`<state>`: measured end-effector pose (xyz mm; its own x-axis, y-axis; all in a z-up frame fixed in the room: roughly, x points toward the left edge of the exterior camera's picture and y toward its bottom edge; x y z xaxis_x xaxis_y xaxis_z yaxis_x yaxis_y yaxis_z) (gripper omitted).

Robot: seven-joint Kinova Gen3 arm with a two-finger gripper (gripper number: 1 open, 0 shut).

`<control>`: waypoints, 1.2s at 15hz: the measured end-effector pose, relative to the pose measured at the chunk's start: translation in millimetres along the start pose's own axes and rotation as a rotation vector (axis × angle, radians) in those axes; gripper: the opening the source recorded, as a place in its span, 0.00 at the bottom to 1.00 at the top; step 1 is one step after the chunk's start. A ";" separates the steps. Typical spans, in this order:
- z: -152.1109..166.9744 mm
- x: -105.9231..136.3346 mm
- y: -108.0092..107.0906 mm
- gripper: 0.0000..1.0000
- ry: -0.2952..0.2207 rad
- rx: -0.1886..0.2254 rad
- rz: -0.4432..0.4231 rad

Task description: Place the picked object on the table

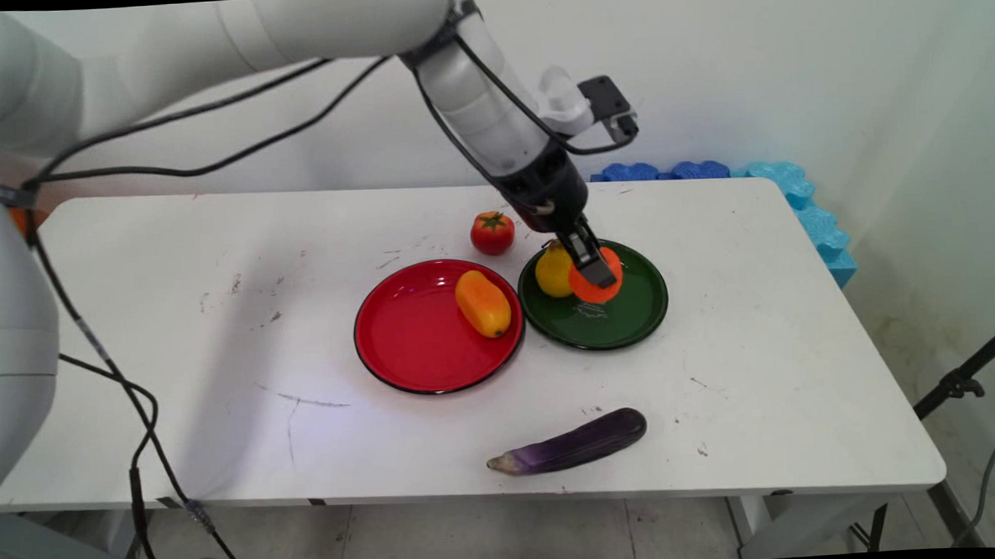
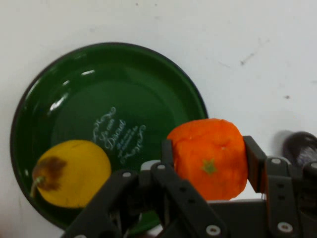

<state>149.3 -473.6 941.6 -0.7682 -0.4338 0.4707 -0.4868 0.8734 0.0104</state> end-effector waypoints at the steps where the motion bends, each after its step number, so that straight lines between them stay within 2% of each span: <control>1: -6.9 -3.7 4.1 0.00 -0.001 -0.004 0.002; 4: -21.5 -23.3 19.6 0.00 -0.012 -0.018 0.017; 7: -23.4 -46.6 35.7 0.00 -0.031 -0.030 0.035; 15: -1.5 -90.7 61.0 0.00 -0.069 -0.028 0.074; 18: 8.5 -99.9 65.6 0.00 -0.070 -0.024 0.080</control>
<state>190.6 -374.9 887.7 -0.8319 -0.3760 0.4082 -0.4132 0.9106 -0.0032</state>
